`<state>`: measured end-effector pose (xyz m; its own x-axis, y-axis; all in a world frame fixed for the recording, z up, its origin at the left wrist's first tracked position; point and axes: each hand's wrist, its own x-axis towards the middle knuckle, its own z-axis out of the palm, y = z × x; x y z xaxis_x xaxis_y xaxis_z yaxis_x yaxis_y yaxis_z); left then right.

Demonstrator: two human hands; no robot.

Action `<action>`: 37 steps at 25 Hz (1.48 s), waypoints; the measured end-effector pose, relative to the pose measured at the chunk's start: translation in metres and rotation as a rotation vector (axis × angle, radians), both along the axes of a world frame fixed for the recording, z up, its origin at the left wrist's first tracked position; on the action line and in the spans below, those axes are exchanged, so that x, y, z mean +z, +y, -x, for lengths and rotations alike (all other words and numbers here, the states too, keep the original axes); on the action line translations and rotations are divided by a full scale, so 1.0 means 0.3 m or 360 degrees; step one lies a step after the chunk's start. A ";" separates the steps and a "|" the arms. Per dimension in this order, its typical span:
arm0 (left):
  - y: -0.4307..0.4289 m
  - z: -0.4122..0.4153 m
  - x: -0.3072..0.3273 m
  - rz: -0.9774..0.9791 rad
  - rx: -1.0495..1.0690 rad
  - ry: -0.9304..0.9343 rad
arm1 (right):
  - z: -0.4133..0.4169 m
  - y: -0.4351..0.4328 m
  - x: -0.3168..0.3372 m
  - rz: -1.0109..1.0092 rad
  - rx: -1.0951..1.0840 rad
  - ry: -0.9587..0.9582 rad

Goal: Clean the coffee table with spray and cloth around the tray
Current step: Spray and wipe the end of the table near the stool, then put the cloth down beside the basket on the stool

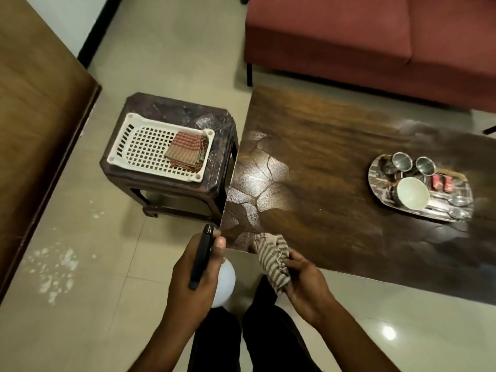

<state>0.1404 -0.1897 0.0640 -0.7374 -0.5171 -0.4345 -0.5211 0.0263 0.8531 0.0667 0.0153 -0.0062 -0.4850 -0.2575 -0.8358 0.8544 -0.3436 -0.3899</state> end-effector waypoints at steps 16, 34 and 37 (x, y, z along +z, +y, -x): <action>-0.218 -0.278 0.503 0.0329 0.0142 -0.0113 | -0.136 -0.062 0.594 -0.0025 -0.0048 0.0248; -0.592 0.127 0.687 0.0574 0.0001 0.0151 | 0.306 -0.488 0.769 0.0159 0.0298 0.0435; -0.632 0.195 0.669 0.0579 -0.0004 0.0147 | 0.361 -0.539 0.762 0.0181 0.0301 0.0446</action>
